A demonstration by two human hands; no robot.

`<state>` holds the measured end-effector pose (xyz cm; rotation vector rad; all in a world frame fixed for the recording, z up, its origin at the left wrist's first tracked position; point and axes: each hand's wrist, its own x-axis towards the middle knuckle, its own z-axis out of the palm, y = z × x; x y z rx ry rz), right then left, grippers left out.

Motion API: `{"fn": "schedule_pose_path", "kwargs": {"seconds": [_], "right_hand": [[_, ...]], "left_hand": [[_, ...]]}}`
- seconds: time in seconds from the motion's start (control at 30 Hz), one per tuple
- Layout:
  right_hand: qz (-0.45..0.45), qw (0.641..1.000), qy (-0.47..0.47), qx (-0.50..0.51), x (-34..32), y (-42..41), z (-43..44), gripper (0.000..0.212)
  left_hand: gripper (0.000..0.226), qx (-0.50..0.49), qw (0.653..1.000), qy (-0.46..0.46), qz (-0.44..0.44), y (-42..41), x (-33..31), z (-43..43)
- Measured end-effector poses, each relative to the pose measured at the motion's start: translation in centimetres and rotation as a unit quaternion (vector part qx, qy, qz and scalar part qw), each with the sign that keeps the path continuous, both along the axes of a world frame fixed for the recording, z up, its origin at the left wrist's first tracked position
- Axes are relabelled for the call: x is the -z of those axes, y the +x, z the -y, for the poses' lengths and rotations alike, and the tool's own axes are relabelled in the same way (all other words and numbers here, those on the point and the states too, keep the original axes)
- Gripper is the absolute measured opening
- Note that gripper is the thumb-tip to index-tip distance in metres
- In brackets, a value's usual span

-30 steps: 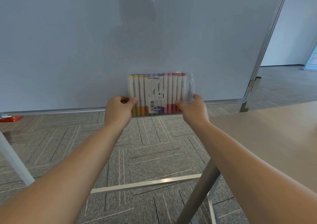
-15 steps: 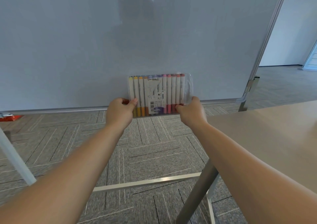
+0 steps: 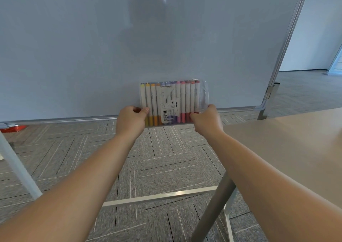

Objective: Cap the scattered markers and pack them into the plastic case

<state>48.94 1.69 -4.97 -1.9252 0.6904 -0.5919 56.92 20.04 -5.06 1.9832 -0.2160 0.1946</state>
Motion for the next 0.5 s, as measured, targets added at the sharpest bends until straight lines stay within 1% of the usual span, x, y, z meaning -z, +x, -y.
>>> {"fn": "schedule_pose_path", "kwargs": {"seconds": [0.1,0.2,0.3,0.43,0.5], "right_hand": [[-0.006,1.000,-0.024,0.007,-0.2,-0.2,-0.4,0.032],[-0.015,0.998,-0.050,0.029,-0.6,-0.8,-1.2,0.042],[-0.027,0.995,-0.076,0.062,-1.6,-2.1,-2.4,0.040],[-0.030,0.995,-0.085,0.044,-3.4,-5.0,-3.9,0.039],[-0.020,0.995,-0.087,0.035,-4.3,-6.8,-4.7,0.041]], "left_hand": [[0.035,-0.008,1.000,-0.007,0.010,-0.2,-0.3,0.0],[0.036,-0.029,0.999,-0.017,0.012,-0.8,-1.0,0.0],[0.030,-0.032,0.999,-0.012,0.021,-2.2,-2.3,-0.2],[0.022,-0.024,0.999,-0.011,0.028,-4.8,-4.6,-0.7],[0.024,-0.018,0.999,-0.007,0.027,-6.8,-5.9,-1.0]]}}
